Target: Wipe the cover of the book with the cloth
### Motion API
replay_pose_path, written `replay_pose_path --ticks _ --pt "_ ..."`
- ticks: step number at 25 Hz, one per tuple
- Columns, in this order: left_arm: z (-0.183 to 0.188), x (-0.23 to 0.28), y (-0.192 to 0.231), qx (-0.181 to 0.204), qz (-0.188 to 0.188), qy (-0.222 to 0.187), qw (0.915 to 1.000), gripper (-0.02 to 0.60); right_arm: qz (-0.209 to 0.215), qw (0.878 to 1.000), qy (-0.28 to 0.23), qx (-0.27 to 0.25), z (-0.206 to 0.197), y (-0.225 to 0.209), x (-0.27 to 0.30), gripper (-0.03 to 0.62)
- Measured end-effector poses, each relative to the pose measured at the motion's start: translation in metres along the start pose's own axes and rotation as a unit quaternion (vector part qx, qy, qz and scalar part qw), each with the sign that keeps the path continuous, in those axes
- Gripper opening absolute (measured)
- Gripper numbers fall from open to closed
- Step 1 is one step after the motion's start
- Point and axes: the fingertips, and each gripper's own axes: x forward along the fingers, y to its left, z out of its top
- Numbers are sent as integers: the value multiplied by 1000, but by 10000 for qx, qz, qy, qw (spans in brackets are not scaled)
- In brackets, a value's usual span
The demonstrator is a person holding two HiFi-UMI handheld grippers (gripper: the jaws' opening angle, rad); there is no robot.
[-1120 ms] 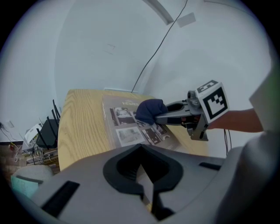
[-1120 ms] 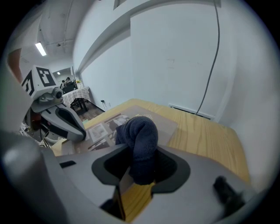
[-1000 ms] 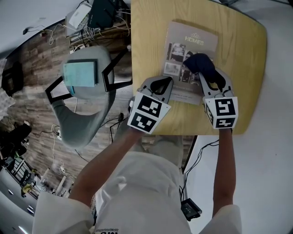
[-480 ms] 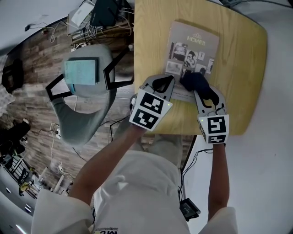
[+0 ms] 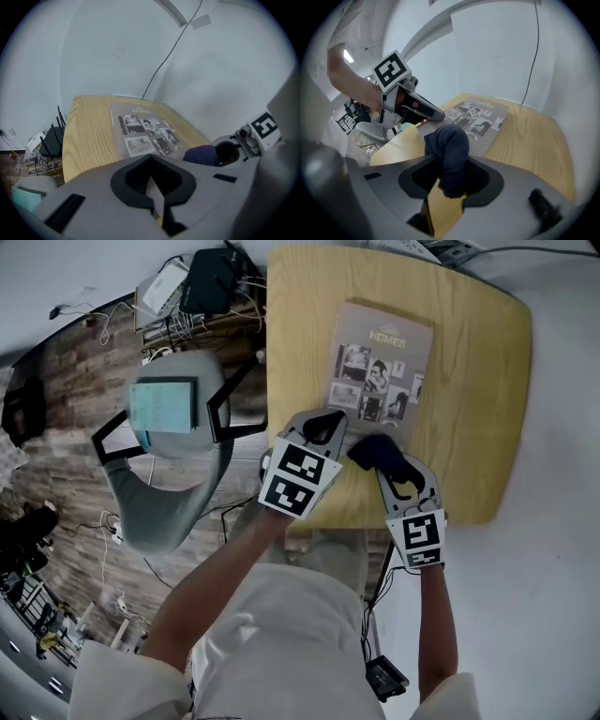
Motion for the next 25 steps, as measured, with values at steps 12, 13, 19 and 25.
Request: replay_pose_path --ticks 12,13,19,25 --pt "1 -12 1 -66 -50 -2 10000 9 222 9985 -505 57 49 2 -33 158" --pt "0 -15 -1 -57 -50 -5 10000 9 167 9983 -560 24 56 -5 -34 158" --pt "-12 -29 -5 -142 -41 38 9999 9 -237 9959 -864 -125 99 -49 -25 158" --pt "-23 -34 -3 -201 -53 67 9998 9 -567 9924 -1072 -207 141 -87 1 158"
